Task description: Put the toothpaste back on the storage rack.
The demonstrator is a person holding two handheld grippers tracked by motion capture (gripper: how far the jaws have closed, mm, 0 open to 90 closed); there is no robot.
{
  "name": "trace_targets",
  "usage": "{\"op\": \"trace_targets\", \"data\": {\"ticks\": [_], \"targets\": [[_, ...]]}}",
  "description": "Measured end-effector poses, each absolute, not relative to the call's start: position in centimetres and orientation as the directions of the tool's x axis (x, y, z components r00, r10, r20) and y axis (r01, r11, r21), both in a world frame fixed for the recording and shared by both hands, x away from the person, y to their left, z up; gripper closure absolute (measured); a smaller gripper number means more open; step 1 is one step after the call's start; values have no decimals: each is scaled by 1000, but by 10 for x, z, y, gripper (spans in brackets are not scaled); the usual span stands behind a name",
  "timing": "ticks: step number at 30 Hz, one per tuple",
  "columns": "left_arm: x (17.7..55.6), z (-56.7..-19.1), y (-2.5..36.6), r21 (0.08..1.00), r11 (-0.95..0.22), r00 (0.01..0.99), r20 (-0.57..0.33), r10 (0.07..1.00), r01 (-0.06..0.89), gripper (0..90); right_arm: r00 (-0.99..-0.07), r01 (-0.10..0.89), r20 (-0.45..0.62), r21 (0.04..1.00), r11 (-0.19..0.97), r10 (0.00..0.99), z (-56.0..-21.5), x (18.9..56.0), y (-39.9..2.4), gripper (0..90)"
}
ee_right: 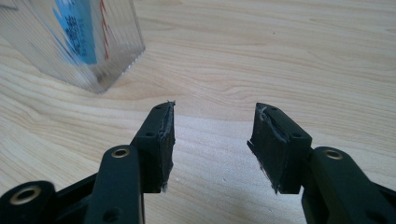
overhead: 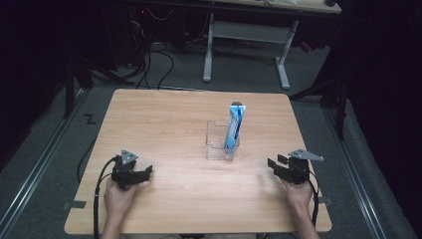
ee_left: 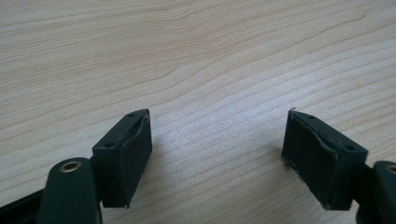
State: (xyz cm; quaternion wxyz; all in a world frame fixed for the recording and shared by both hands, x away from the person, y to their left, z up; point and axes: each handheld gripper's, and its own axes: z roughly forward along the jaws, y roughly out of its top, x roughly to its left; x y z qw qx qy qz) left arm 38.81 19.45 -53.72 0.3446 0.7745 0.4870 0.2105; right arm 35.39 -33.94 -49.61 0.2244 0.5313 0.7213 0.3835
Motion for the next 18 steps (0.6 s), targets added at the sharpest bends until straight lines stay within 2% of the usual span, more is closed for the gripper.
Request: {"op": "trace_targets", "data": {"ticks": [18], "targets": [[388,-537,194,739,-288,437,-10,899,609,242,-340,621,63,765,174,938,-517,359,-332,483]]}}
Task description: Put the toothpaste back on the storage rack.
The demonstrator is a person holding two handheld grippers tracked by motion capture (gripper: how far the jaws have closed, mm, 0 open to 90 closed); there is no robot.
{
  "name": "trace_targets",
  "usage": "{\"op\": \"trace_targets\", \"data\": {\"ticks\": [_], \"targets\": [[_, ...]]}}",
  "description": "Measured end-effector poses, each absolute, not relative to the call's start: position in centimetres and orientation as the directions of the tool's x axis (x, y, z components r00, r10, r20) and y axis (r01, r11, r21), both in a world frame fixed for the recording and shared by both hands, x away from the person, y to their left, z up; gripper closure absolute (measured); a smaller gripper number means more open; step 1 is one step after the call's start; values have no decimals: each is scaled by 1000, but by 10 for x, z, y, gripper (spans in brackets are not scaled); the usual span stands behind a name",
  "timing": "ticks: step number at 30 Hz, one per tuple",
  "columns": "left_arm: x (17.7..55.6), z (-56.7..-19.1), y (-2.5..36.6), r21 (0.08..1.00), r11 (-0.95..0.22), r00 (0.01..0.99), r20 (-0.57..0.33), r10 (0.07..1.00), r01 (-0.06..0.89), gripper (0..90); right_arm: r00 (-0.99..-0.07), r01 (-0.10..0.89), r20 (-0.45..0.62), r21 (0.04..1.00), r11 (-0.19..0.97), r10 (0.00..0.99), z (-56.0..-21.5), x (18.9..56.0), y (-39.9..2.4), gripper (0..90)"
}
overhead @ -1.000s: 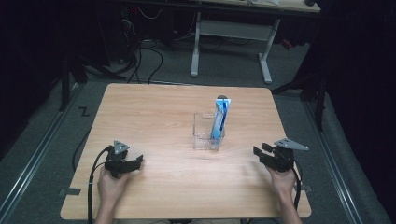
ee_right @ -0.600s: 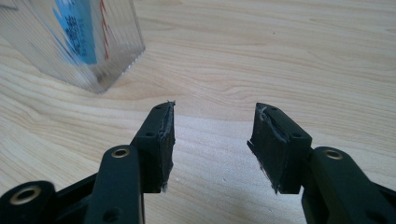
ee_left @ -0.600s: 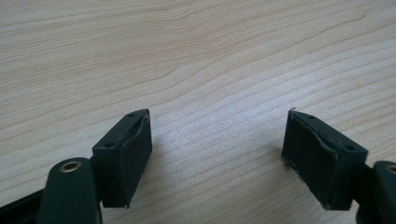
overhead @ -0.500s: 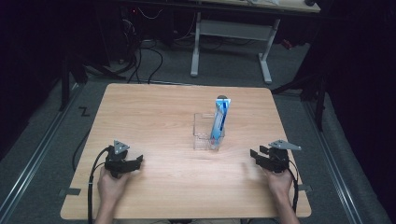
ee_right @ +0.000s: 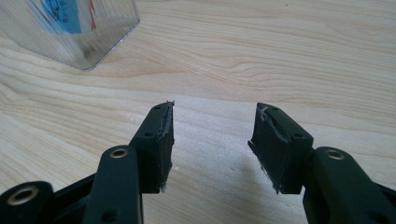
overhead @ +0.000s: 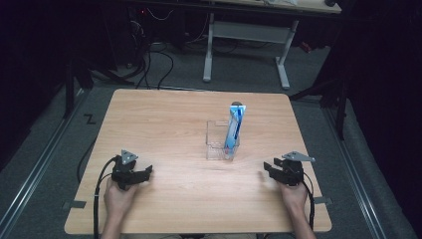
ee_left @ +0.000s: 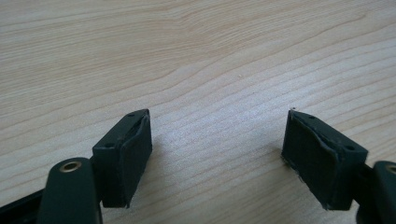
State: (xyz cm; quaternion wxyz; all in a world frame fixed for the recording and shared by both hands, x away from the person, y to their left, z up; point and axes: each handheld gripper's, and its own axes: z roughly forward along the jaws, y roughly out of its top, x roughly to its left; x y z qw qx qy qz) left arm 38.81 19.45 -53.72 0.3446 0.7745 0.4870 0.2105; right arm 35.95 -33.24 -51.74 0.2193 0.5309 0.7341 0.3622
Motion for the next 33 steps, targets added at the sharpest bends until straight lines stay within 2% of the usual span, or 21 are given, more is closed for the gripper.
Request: {"op": "trace_targets", "data": {"ticks": [14,33], "targets": [[388,-537,194,739,-288,437,-10,899,609,242,-344,632,52,751,190,938,-524,363,-326,475],[388,-537,195,739,-288,437,-9,899,609,242,-354,631,-20,733,254,935,-530,367,-314,450]]}}
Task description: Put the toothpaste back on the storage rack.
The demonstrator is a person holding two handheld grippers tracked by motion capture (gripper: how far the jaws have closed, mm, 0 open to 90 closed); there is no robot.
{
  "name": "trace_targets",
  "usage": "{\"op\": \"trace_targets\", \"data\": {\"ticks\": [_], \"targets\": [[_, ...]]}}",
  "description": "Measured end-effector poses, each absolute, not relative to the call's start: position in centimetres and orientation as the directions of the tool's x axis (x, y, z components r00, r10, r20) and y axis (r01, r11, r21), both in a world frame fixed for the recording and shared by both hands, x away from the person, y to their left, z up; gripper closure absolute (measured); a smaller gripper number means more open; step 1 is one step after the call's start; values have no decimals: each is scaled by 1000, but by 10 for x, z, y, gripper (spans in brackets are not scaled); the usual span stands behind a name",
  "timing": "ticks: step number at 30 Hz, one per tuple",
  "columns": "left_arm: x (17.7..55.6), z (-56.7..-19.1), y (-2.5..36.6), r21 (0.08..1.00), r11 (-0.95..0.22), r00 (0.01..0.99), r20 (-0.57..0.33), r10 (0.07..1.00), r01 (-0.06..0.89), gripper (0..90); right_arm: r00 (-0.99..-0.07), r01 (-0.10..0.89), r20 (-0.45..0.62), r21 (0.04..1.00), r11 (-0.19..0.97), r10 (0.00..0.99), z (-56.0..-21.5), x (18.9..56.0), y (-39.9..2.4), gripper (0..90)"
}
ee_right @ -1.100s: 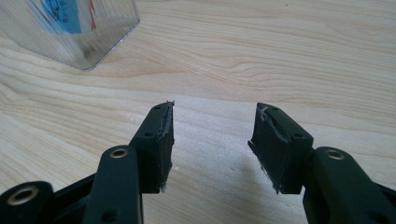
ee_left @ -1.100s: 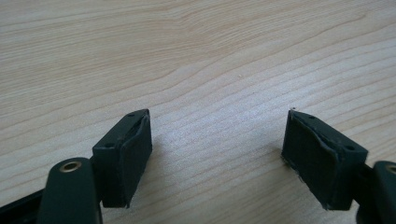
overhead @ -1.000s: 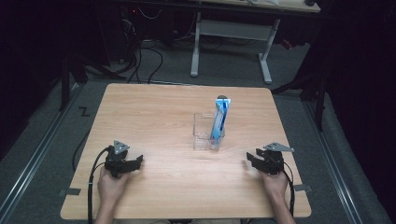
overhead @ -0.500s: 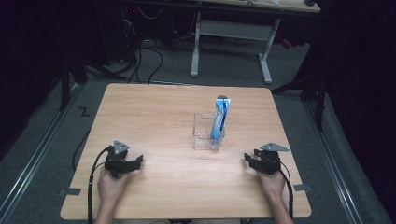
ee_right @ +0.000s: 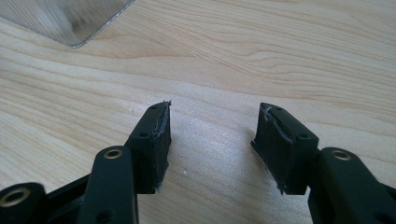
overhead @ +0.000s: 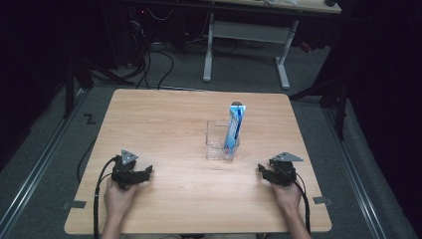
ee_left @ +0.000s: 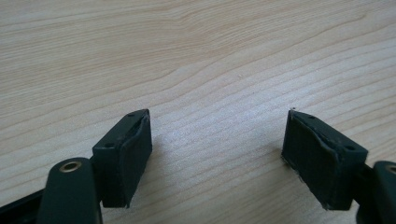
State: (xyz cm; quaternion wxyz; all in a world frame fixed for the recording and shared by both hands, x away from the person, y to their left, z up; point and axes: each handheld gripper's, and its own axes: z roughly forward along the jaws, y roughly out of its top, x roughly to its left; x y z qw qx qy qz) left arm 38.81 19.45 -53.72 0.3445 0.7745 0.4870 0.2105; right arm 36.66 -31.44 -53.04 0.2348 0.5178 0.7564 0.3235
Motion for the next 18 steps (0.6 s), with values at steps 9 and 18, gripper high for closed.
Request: {"op": "trace_targets", "data": {"ticks": [9,18], "targets": [[388,-537,194,739,-288,436,-9,900,609,242,-345,637,-20,729,249,938,-531,367,-314,396],[388,-537,194,739,-291,440,-8,898,608,240,-351,635,-21,729,254,936,-531,367,-314,378]]}}
